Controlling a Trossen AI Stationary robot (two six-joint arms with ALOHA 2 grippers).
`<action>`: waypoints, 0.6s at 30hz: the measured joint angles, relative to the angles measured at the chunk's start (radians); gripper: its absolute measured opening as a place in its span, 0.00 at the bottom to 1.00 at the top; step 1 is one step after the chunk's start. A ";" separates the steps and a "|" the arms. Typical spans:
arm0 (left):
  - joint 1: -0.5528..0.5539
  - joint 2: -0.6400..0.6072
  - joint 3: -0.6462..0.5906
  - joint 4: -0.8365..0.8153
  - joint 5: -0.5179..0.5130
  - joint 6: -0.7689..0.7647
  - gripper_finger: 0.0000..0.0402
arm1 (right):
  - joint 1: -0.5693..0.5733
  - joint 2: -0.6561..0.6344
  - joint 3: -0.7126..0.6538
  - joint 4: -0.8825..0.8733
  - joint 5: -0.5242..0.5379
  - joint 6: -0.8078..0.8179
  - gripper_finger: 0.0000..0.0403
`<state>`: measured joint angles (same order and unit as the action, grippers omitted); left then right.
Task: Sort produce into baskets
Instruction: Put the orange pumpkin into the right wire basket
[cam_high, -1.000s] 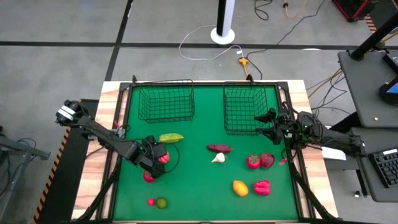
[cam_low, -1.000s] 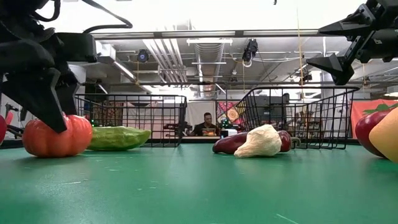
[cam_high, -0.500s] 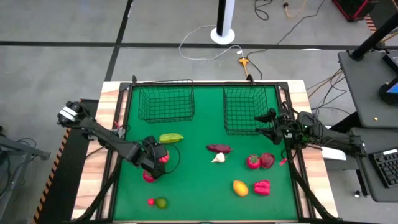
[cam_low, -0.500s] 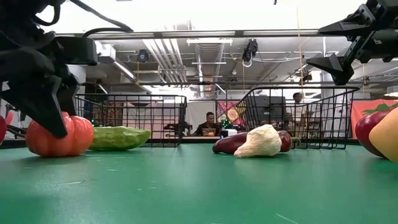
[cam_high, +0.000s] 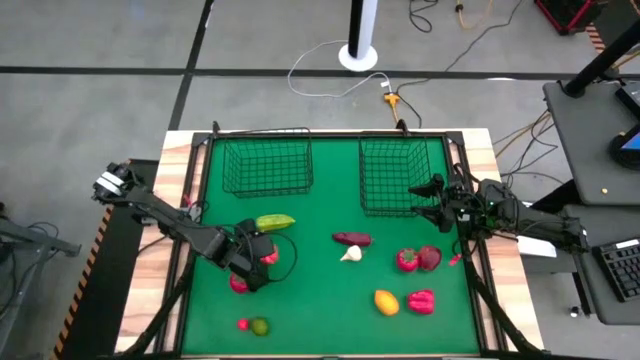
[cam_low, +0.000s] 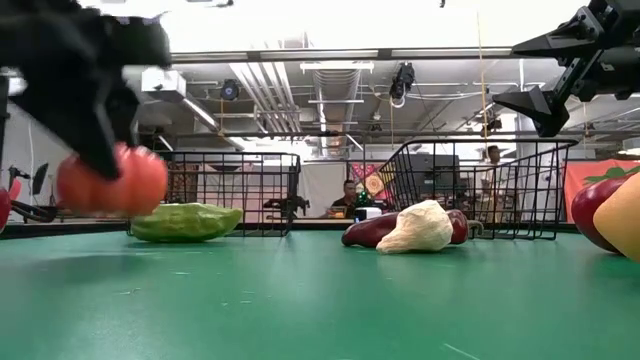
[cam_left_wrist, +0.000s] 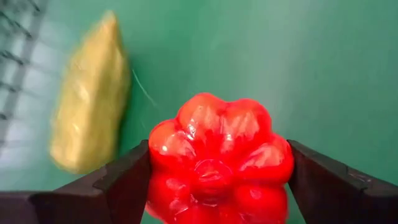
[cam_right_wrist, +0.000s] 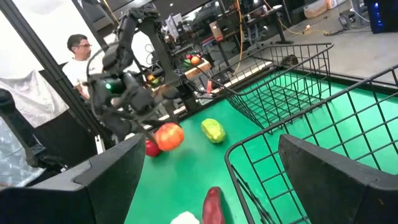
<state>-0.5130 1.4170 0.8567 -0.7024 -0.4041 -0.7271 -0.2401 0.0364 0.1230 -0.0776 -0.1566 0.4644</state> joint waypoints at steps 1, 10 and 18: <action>0.002 -0.004 0.020 -0.008 -0.016 0.017 0.75 | 0.000 0.000 0.000 0.000 0.000 0.000 0.89; 0.150 -0.008 0.196 0.191 -0.217 0.497 0.75 | 0.000 0.000 0.085 0.000 0.000 -0.018 0.89; 0.448 0.033 0.190 0.938 0.091 0.978 0.75 | 0.000 0.000 0.224 -0.091 0.053 -0.049 0.89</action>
<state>-0.0650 1.4495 1.0468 0.2351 -0.3132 0.2505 -0.2401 0.0360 0.3474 -0.1682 -0.1037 0.4158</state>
